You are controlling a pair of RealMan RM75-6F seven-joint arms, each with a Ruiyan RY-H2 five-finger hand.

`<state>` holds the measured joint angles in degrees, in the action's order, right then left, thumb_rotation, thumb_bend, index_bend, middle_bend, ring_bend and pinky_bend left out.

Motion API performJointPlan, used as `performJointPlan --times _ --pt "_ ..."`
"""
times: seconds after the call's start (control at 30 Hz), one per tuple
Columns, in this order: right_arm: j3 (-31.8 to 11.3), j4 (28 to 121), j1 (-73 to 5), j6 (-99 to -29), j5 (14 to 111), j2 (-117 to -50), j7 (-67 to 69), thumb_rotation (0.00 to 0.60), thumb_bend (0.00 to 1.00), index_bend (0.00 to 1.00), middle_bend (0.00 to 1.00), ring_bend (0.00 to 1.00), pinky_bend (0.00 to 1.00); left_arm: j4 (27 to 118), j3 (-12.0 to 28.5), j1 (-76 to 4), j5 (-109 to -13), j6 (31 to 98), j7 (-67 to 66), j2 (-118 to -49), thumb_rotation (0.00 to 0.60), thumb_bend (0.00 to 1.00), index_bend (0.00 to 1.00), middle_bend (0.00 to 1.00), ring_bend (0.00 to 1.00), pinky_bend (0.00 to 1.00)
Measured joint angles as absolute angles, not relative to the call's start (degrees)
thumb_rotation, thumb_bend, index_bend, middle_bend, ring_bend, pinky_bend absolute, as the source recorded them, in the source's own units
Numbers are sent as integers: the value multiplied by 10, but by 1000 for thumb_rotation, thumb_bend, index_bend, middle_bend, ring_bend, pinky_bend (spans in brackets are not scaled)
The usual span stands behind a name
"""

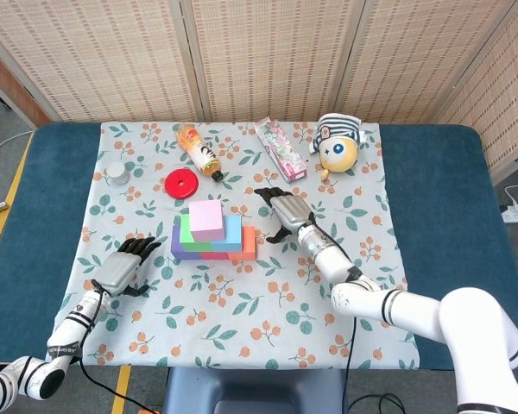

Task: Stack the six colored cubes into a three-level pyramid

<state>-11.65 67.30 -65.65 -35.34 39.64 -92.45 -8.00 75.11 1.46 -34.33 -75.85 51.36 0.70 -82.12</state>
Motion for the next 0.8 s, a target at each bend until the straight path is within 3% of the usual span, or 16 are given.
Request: performJointPlan --times 0.3,0.8 --pt "-129 604 -660 -352 425 -992 -74 600 48 0 40 0 114 753 15 -355 -774 502 7 -827 600 281 83 0 0 17" --pt "-152 573 -657 -337 453 -1017 -62 600 48 0 40 0 111 759 13 -364 -788 488 27 -820 600 280 83 0 0 16"
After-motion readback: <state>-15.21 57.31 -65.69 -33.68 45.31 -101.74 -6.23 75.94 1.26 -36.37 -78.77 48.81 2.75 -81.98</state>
